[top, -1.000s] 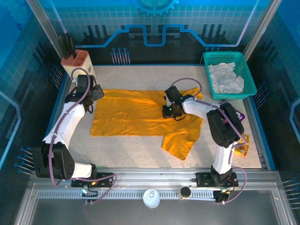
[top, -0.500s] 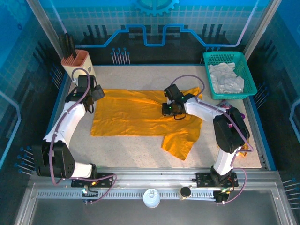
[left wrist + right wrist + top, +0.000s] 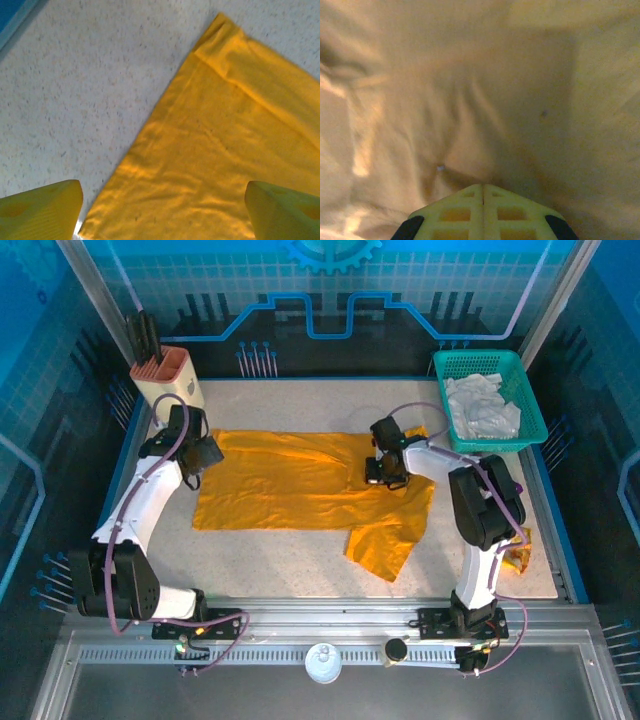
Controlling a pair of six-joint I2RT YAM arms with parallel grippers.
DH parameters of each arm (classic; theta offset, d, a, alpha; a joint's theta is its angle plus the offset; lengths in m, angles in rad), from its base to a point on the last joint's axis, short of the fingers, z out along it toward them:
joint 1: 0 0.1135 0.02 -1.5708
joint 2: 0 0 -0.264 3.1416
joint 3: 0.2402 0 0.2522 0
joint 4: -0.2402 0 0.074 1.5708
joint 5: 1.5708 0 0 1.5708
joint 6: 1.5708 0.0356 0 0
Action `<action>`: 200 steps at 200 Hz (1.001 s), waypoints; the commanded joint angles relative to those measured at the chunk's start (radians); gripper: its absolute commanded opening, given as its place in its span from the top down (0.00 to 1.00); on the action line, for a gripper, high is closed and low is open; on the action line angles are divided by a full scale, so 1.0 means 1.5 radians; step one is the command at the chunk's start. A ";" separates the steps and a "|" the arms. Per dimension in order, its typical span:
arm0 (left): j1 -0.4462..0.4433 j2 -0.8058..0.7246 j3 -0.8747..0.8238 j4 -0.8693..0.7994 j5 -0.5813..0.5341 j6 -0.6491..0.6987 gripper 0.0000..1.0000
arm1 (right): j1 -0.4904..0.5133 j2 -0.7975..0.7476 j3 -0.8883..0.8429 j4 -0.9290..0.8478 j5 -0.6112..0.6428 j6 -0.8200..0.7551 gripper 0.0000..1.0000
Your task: Fold and stack the t-shirts
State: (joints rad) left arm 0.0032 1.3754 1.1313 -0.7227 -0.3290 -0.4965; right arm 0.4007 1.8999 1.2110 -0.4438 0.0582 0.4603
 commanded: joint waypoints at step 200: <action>0.035 0.108 -0.155 -0.105 0.016 -0.280 0.41 | -0.017 -0.427 -0.269 0.027 -0.033 -0.029 0.90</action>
State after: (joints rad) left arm 0.0402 1.5505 0.9112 -0.8383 -0.2691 -0.8494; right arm 0.4030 1.2942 0.8429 -0.3908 0.0509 0.4454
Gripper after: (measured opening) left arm 0.596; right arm 0.100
